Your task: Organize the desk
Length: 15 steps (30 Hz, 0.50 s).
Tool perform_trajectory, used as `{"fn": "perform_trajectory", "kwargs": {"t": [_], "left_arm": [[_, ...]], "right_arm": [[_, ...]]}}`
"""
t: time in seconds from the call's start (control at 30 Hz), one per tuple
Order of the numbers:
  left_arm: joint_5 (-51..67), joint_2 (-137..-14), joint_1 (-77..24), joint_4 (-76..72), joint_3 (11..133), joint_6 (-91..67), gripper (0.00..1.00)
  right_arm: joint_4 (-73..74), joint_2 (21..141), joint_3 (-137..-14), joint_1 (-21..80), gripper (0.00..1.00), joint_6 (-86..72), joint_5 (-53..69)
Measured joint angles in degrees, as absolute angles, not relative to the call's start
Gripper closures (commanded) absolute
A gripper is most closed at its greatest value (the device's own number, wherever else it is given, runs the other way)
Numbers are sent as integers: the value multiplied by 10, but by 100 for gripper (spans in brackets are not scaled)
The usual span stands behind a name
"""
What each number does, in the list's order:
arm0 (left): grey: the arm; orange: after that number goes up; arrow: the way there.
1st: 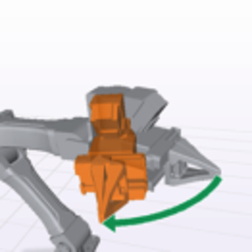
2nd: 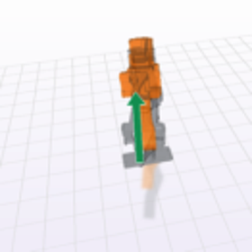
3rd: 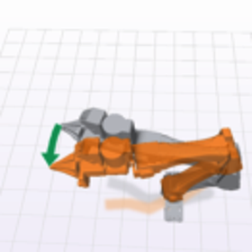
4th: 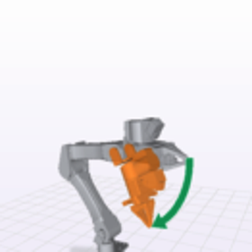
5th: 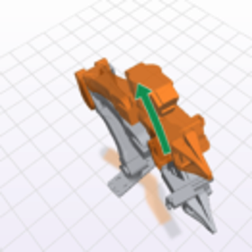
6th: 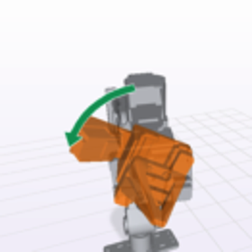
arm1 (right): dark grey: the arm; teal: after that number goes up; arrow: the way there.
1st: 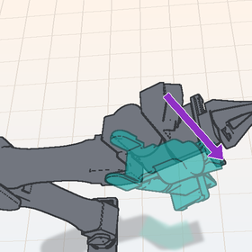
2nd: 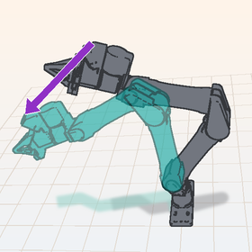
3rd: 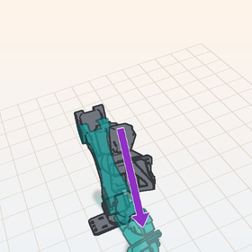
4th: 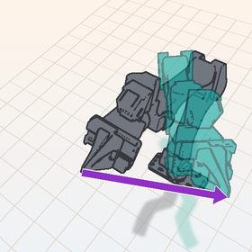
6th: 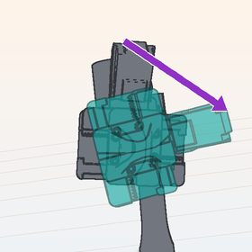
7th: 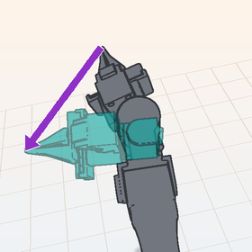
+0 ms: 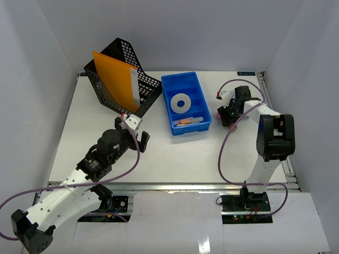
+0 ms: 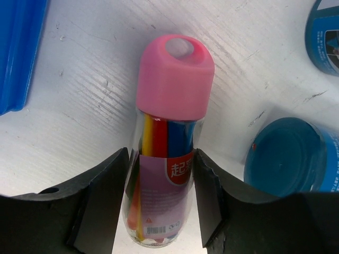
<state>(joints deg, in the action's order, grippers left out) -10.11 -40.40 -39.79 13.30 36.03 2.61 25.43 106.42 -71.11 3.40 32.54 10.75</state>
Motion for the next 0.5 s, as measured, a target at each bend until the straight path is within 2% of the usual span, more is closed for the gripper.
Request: {"fn": "perform_trajectory", "kwargs": {"t": [0.2,0.37,0.5], "left_arm": [[-101,-404,-398,133,360,26,2],[-101,-404,-398,133,360,27,2],[-102,-404,-398,132,360,28,2]], "right_arm": [[268,995,-717,26,92,331,109],[279,931,-778,28,92,339,127],[281,927,-823,61,92,347,149]]}}
